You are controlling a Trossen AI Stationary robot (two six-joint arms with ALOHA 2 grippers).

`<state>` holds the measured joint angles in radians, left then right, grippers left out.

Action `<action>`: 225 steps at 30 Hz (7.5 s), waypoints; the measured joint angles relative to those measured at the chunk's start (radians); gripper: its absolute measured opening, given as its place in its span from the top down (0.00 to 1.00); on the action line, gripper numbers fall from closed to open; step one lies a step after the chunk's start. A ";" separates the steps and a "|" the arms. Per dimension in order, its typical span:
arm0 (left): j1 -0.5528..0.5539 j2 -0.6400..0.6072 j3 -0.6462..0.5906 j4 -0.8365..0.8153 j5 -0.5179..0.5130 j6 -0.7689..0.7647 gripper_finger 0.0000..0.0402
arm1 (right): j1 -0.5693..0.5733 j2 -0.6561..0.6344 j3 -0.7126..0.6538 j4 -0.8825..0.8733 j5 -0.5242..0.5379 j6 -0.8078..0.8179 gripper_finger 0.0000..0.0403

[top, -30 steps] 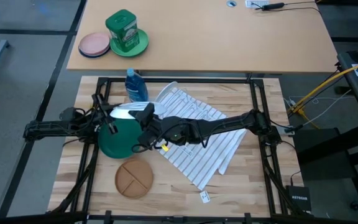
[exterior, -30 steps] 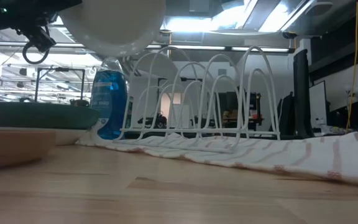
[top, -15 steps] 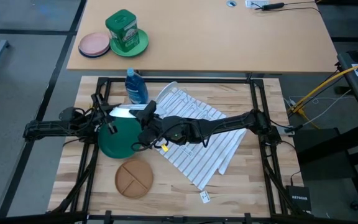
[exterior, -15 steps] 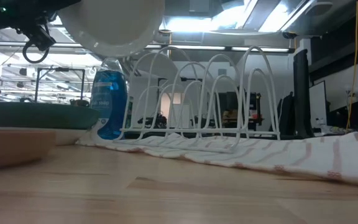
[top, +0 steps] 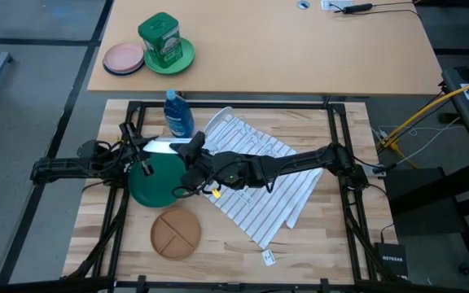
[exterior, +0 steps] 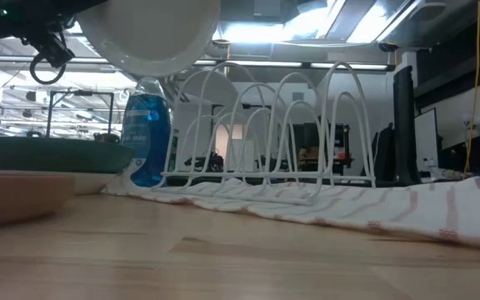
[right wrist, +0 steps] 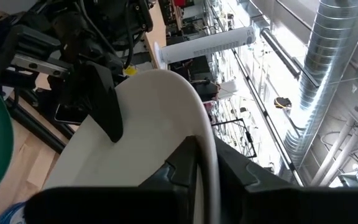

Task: Sort dishes
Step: Put the white plate into the white dish rack

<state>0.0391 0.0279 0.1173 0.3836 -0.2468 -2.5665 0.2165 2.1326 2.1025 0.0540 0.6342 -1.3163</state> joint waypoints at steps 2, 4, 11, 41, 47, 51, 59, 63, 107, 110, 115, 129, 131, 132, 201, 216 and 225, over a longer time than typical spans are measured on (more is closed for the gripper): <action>0.000 0.000 0.000 0.000 -0.002 -0.003 0.91 | 0.000 0.000 0.000 0.001 0.001 0.001 0.90; 0.000 -0.001 0.000 0.000 -0.005 -0.003 0.91 | 0.000 0.000 0.000 0.005 0.006 0.003 0.90; 0.001 -0.001 0.000 0.000 -0.051 -0.001 0.91 | 0.000 0.000 0.000 0.006 0.133 0.007 0.90; 0.001 -0.001 0.000 0.015 -0.064 0.001 0.92 | 0.000 0.001 0.000 -0.002 0.217 0.003 0.90; 0.001 -0.001 0.000 0.015 -0.064 0.000 0.92 | 0.000 0.001 0.000 -0.003 0.213 0.000 0.87; 0.002 -0.001 0.000 0.015 -0.083 -0.006 0.92 | 0.001 0.000 0.001 -0.002 0.211 0.005 0.79; 0.002 -0.001 0.000 0.023 -0.070 -0.001 0.92 | 0.002 0.000 0.001 0.000 0.211 0.008 0.64; 0.002 -0.001 0.000 0.022 -0.069 0.004 0.92 | 0.016 0.000 0.001 0.015 0.221 0.009 0.63; 0.001 -0.001 0.000 0.273 0.251 0.992 0.92 | 0.137 -0.136 0.005 0.543 0.675 -0.166 0.65; 0.001 -0.001 0.000 0.286 0.329 1.080 0.92 | 0.134 -0.186 0.005 0.495 0.676 -0.166 0.65; 0.000 -0.002 0.000 0.294 0.436 1.211 0.92 | 0.127 -0.242 0.006 0.440 0.680 -0.188 0.65; 0.000 -0.002 0.000 0.291 0.700 1.765 0.92 | 0.117 -0.258 0.005 0.293 0.683 -0.241 0.65; 0.000 -0.001 0.000 0.290 0.742 1.814 0.92 | 0.117 -0.258 0.005 0.241 0.683 -0.241 0.65; 0.000 -0.001 0.000 0.289 0.760 1.832 0.92 | 0.117 -0.258 0.005 0.214 0.683 -0.241 0.65; 0.001 -0.001 0.000 0.227 1.024 2.066 0.92 | -0.066 -1.151 -1.270 -0.345 -0.102 1.529 0.65; 0.001 -0.001 0.000 0.226 1.024 2.065 0.92 | -0.066 -1.146 -1.271 -0.349 -0.104 1.529 0.65; 0.001 -0.001 0.000 0.227 1.024 2.085 0.92 | -0.066 -1.146 -1.271 -0.348 -0.104 1.528 0.65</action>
<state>0.0402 0.0269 0.1177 0.6102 0.7776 -0.4819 0.1501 0.9863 0.8318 -0.2943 0.5304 0.2119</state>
